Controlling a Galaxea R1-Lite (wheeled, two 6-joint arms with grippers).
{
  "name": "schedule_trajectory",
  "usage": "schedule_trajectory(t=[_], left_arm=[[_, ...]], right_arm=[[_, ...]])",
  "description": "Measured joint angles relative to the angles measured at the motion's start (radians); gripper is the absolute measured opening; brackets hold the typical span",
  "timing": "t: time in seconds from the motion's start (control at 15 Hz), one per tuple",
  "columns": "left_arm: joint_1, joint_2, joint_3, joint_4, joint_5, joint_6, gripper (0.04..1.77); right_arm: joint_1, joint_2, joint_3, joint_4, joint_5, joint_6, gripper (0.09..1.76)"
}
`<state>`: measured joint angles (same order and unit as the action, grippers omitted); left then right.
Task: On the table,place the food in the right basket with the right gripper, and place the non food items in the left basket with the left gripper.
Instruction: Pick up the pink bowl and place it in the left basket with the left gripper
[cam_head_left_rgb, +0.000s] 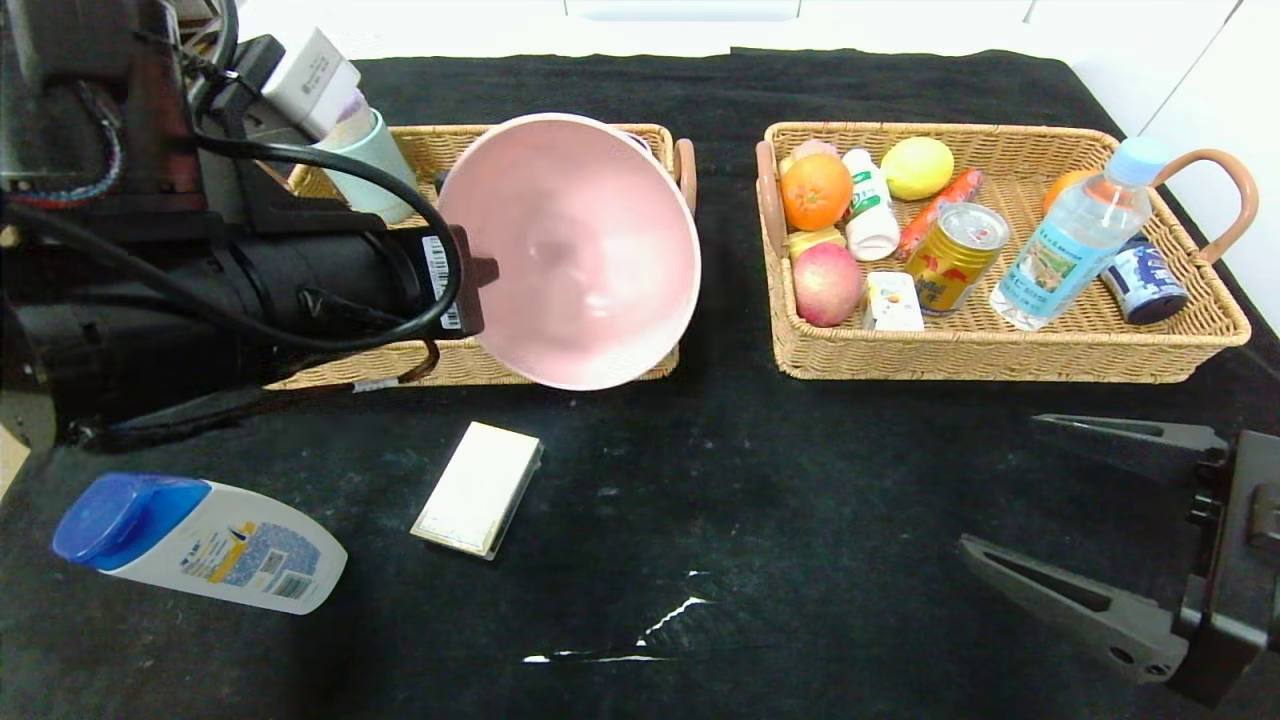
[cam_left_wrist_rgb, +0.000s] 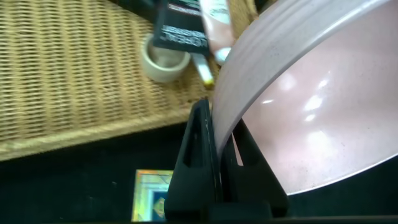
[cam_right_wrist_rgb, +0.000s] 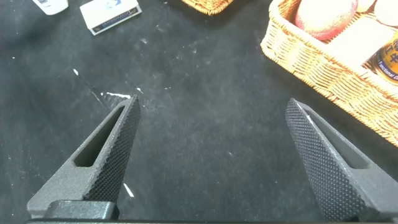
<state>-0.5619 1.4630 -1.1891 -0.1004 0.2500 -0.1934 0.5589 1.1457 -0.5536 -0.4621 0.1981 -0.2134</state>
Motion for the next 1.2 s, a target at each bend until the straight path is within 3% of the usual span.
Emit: schedule_trajectory(t=[0.4, 0.6, 0.87, 1.2], left_arm=[[0.186, 0.062, -0.105, -0.014, -0.011, 0.006, 0.15], [0.269, 0.116, -0.152, -0.021, -0.044, 0.001, 0.15], [0.335, 0.192, -0.177, -0.143, -0.065, 0.0, 0.15], [0.378, 0.262, -0.219, -0.155, -0.072, 0.0, 0.15]], right_arm=[[0.001, -0.007, 0.0, 0.0, 0.0, -0.001, 1.7], [0.0, -0.016, -0.001, 0.0, 0.0, -0.001, 1.7], [-0.001, -0.027, -0.002, 0.0, 0.0, -0.001, 1.7], [-0.002, -0.032, -0.004, 0.0, -0.001, 0.0, 1.7]])
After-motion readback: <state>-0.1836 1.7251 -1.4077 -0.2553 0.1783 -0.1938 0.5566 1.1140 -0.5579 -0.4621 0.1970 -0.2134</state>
